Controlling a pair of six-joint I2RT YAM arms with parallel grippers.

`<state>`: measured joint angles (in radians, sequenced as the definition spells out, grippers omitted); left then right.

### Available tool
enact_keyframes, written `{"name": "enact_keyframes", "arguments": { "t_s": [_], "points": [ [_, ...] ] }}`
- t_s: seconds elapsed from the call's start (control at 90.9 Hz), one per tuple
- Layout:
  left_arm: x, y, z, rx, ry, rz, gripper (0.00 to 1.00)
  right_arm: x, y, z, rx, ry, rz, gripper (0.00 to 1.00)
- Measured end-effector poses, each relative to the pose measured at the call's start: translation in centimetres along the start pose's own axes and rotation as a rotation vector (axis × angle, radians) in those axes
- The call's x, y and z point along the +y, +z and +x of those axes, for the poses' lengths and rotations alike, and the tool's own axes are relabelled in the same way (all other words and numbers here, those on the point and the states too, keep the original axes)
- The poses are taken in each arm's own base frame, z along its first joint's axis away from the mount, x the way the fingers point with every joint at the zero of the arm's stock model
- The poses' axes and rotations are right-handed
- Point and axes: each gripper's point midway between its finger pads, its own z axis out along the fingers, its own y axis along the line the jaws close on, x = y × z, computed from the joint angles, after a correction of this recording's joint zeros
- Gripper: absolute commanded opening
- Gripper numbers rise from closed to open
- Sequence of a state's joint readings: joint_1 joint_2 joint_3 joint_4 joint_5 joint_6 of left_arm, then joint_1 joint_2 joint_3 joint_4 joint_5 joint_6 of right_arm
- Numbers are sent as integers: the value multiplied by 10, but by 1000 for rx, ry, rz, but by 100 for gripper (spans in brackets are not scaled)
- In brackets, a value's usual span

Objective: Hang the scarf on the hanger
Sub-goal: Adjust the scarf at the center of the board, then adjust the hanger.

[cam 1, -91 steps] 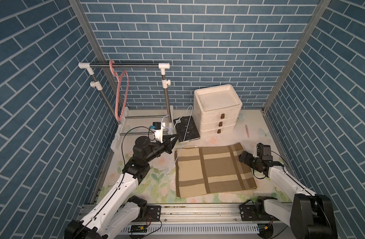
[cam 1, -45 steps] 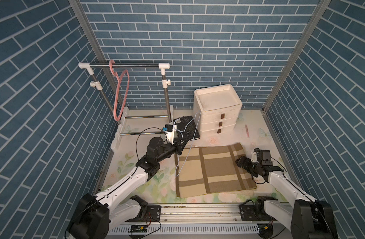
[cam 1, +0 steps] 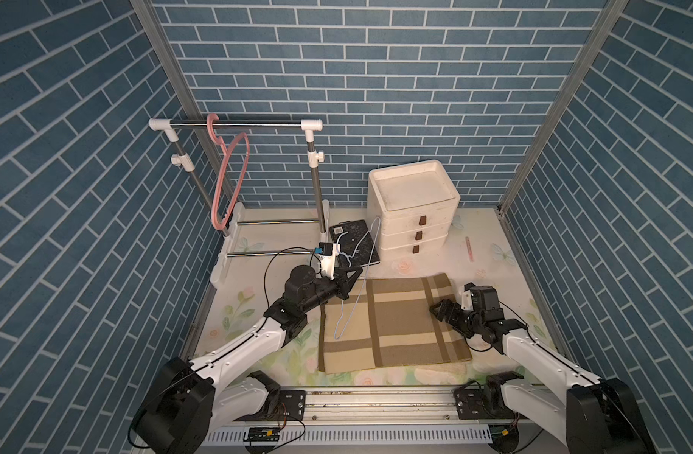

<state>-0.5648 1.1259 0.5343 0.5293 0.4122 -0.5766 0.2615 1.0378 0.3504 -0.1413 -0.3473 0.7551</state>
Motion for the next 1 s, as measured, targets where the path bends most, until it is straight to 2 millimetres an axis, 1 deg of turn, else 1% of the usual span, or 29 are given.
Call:
{"name": "enact_keyframes", "arguments": {
  "t_s": [0.088, 0.165, 0.22, 0.297, 0.352, 0.418, 0.462, 0.517, 0.616, 0.715, 0.781, 0.825, 0.891, 0.946, 1.001],
  "points": [
    [-2, -2, -1, -5, 3, 4, 0, -6, -4, -5, -14, 7, 61, 95],
    [-6, -5, -4, -13, 12, 12, 0, -5, -13, -19, -53, 3, 114, 95],
    [-9, -7, -5, -15, 22, 19, 0, 2, -23, -34, -106, -6, 132, 96],
    [-14, -12, -6, -12, 42, 29, 0, 22, -43, -59, -200, -26, 109, 96],
    [-17, -15, -5, -5, 60, 37, 0, 41, -58, -74, -263, -33, 59, 95],
    [-21, -18, -5, 2, 80, 51, 0, 67, -73, -87, -312, -16, -34, 92],
    [-24, -20, -4, 8, 92, 59, 0, 83, -78, -92, -330, 7, -109, 90],
    [-28, -21, -3, 11, 107, 71, 0, 105, -79, -94, -332, 55, -214, 90],
    [-33, -23, -3, 10, 123, 85, 0, 149, -71, -83, -271, 99, -374, 90],
    [-35, -21, 1, 20, 131, 90, 0, 193, -64, -71, -200, 90, -477, 90],
    [-35, -18, 6, 35, 131, 92, 0, 227, -66, -69, -180, 71, -555, 90],
    [-35, -16, 10, 47, 130, 92, 0, 250, -71, -69, -179, 53, -614, 90],
    [-34, -13, 16, 67, 127, 92, 0, 279, -78, -69, -175, 41, -689, 88],
    [-34, -10, 20, 81, 124, 94, 0, 295, -80, -67, -167, 38, -734, 87],
    [-33, -8, 23, 89, 123, 95, 0, 307, -78, -63, -156, 39, -758, 84]
  ]
}}
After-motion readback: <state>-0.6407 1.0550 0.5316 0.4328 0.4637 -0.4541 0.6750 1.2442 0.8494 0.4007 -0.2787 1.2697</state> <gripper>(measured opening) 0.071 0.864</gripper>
